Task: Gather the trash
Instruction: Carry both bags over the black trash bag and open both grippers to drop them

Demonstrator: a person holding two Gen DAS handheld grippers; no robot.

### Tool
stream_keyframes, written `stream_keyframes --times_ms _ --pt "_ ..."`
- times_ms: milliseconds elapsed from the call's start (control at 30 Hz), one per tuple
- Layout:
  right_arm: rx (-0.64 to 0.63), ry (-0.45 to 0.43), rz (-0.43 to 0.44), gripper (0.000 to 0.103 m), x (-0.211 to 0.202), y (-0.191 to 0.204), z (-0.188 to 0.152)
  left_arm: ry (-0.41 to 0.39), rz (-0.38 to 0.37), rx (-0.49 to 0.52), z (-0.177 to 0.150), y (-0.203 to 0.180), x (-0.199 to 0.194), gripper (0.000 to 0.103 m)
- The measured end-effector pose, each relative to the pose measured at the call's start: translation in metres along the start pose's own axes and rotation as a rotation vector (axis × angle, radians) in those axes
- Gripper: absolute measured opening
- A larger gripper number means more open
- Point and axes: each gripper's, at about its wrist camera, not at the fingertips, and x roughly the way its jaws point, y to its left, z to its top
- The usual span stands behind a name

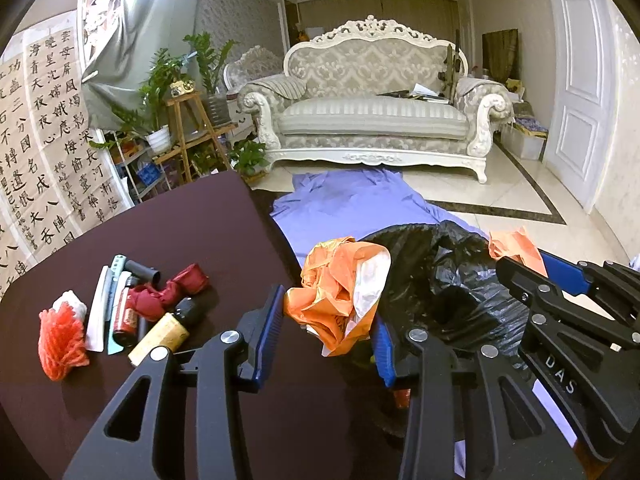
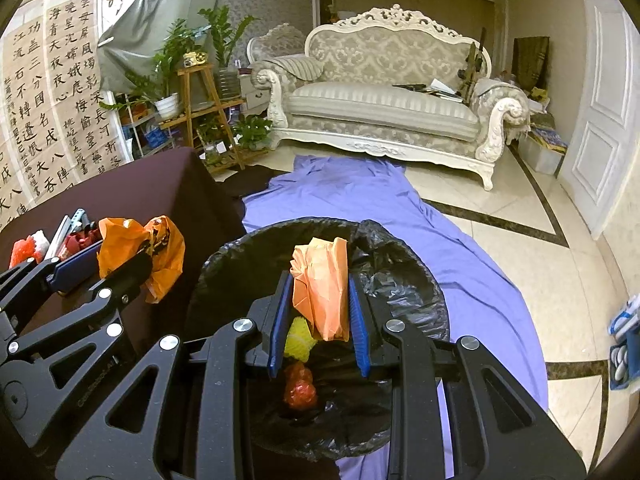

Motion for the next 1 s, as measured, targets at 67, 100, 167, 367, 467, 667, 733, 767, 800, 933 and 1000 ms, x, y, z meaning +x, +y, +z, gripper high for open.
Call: stream_keyframes --times_ms 67,100,167,367,467,667,733,767,800,933,1000 --pt "0.006 0.003 -0.005 0.027 0.003 -0.002 0.0 0.007 -0.001 0.0 0.002 0.001 0.003 0.041" --pt "0.009 0.004 -0.005 0.027 0.004 -0.003 0.0 0.008 -0.002 0.001 0.003 0.002 0.004 0.041" --pt "0.014 0.007 -0.006 0.027 0.007 -0.003 -0.001 0.01 0.001 0.006 0.005 0.001 0.007 0.041" --pt "0.024 0.002 -0.024 0.043 0.009 -0.008 -0.001 0.025 -0.005 0.016 0.008 -0.003 0.014 0.059" --pt "0.033 -0.003 -0.036 0.047 0.009 -0.012 0.0 0.025 0.003 -0.001 0.008 0.001 0.013 0.073" --pt "0.041 0.0 -0.049 0.047 0.007 -0.016 0.0 0.016 0.029 -0.016 0.007 0.008 0.01 0.075" --pt "0.041 0.0 -0.048 0.047 0.007 -0.016 0.0 0.01 0.044 -0.016 0.006 0.011 0.007 0.075" --pt "0.04 0.001 -0.044 0.047 0.006 -0.016 -0.001 0.008 0.05 -0.016 0.005 0.013 0.005 0.075" --pt "0.038 0.002 -0.041 0.048 0.006 -0.015 -0.001 0.007 0.053 -0.018 0.005 0.013 0.004 0.075" --pt "0.028 0.011 -0.014 0.056 0.003 -0.004 -0.002 0.004 0.08 -0.03 0.0 0.025 -0.004 0.075" --pt "0.022 0.018 0.003 0.057 0.002 0.006 -0.003 0.006 0.098 -0.042 -0.004 0.035 -0.01 0.075"
